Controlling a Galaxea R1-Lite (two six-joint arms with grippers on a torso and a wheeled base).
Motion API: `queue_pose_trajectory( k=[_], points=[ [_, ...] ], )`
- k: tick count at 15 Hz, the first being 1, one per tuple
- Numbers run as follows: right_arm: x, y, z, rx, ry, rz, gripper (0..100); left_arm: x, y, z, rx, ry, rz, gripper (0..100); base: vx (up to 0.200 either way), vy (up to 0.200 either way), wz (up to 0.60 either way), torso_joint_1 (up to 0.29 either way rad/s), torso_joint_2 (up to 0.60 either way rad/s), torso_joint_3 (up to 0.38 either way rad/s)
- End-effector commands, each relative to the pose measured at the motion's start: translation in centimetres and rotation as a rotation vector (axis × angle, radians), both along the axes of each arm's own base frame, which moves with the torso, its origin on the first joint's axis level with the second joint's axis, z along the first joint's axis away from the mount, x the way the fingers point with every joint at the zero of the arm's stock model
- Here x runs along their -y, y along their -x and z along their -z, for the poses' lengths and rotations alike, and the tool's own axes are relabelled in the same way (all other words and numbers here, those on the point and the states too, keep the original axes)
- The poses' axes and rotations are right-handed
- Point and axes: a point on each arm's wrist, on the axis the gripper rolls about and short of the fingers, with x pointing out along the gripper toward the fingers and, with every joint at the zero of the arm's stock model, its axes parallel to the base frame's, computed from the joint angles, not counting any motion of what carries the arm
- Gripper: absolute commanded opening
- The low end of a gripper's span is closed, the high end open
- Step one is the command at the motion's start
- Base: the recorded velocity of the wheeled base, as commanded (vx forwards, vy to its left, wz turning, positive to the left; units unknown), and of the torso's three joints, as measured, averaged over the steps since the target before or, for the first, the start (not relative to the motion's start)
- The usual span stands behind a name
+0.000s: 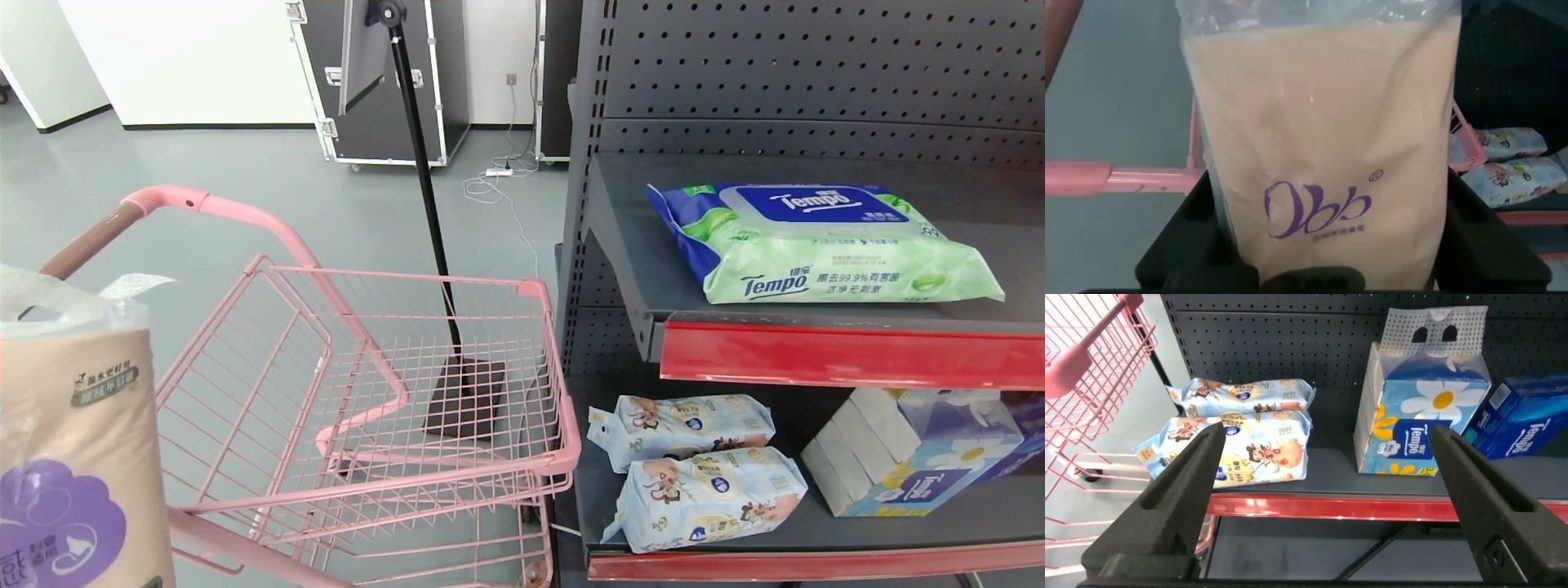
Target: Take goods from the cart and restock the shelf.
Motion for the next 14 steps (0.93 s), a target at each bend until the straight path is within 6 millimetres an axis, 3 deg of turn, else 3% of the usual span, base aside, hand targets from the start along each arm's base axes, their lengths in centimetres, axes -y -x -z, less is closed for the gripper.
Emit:
queue_pose_trajectory(
  k=[1, 8, 14],
  points=[
    [0.0, 0.0, 0.0, 0.0, 0.001, -0.001, 100, 0.4, 0.7, 0.2, 0.029, -0.016, 0.005, 0, 0.0, 0.0, 0.0, 0.0, 0.0, 0.0],
    [0.0, 0.0, 0.0, 0.0, 0.003, 0.001, 100, 0.2, 0.2, 0.3, 0.073, -0.025, 0.082, 0, 0.0, 0.0, 0.0, 0.007, -0.03, -0.023],
    [0.0, 0.0, 0.0, 0.0, 0.003, 0.002, 100, -1.1, -2.5, -1.8, 0.17, -0.08, 0.096, 0, 0.0, 0.0, 0.0, 0.127, -0.46, -0.321]
  ],
)
